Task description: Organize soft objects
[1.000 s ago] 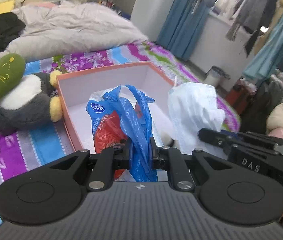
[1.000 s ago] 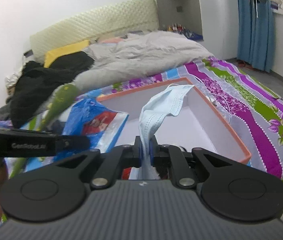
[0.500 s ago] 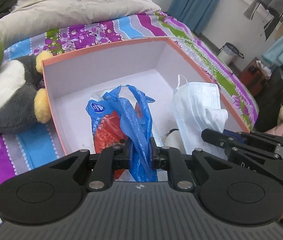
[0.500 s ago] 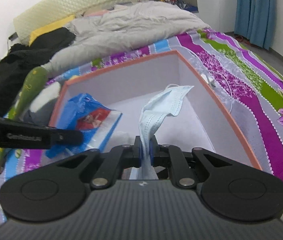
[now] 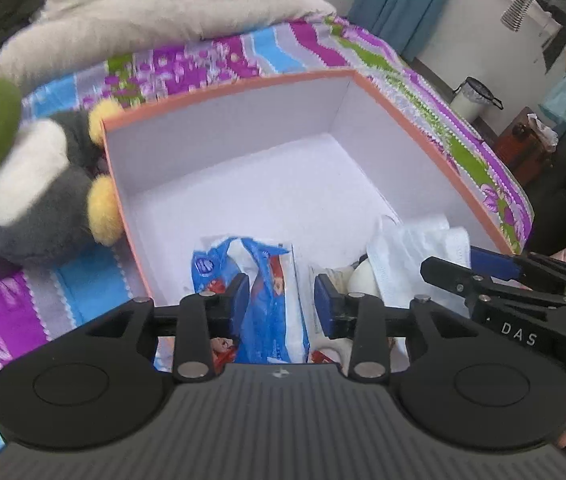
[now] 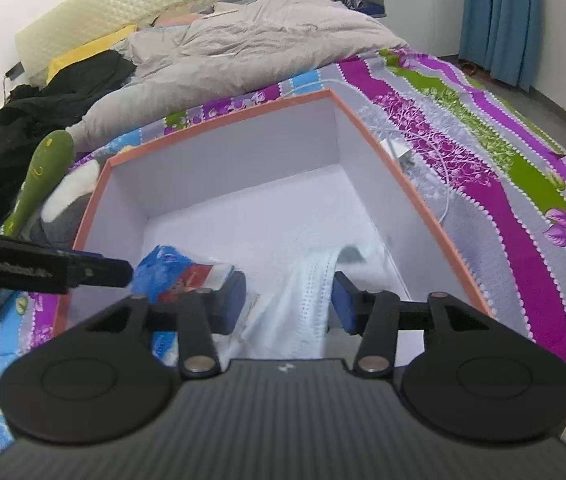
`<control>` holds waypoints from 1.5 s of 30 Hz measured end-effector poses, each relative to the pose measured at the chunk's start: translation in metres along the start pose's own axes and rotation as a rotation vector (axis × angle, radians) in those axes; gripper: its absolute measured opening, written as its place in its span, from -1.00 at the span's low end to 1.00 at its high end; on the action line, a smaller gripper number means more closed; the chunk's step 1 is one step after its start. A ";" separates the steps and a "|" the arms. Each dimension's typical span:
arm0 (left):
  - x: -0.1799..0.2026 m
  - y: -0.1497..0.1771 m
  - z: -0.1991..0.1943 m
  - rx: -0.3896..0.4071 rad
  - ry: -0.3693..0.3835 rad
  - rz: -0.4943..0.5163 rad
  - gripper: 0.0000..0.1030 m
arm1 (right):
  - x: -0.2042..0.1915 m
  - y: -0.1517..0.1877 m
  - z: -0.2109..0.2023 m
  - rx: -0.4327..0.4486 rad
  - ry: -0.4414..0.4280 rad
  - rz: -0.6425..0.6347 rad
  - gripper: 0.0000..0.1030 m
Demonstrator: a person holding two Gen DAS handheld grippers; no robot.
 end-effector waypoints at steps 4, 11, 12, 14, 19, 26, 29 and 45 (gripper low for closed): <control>0.003 0.003 -0.031 0.056 0.010 0.021 -0.20 | -0.003 -0.001 -0.023 0.049 -0.005 -0.004 -0.04; 0.014 0.016 -0.093 0.175 0.042 0.047 -0.20 | -0.015 0.002 -0.085 0.172 -0.010 0.009 -0.04; 0.017 0.019 -0.103 0.190 0.043 0.054 -0.20 | -0.016 0.002 -0.091 0.184 -0.016 0.010 -0.04; 0.023 0.025 -0.120 0.220 0.039 0.069 -0.20 | -0.019 0.005 -0.109 0.209 -0.033 0.009 -0.04; 0.037 0.044 -0.165 0.295 0.053 0.106 -0.20 | -0.029 0.019 -0.146 0.266 -0.061 -0.014 -0.04; 0.057 0.080 -0.216 0.380 0.057 0.132 -0.20 | -0.032 0.048 -0.188 0.313 -0.092 -0.008 -0.04; 0.065 0.097 -0.227 0.387 0.067 0.136 -0.20 | -0.034 0.059 -0.203 0.328 -0.095 -0.012 -0.04; 0.087 0.178 -0.277 0.447 0.068 0.117 -0.20 | -0.021 0.129 -0.244 0.314 -0.047 0.046 -0.04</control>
Point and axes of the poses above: each gripper's, at about its wrist camera, not at the fingertips, and z roughly the way its jaws point, x to its right, y to its underside, the point moved 1 cm from there along z, roughly the way its jaws point, and after that the axes turned 6 degrees about z, right-handed, at the moved point
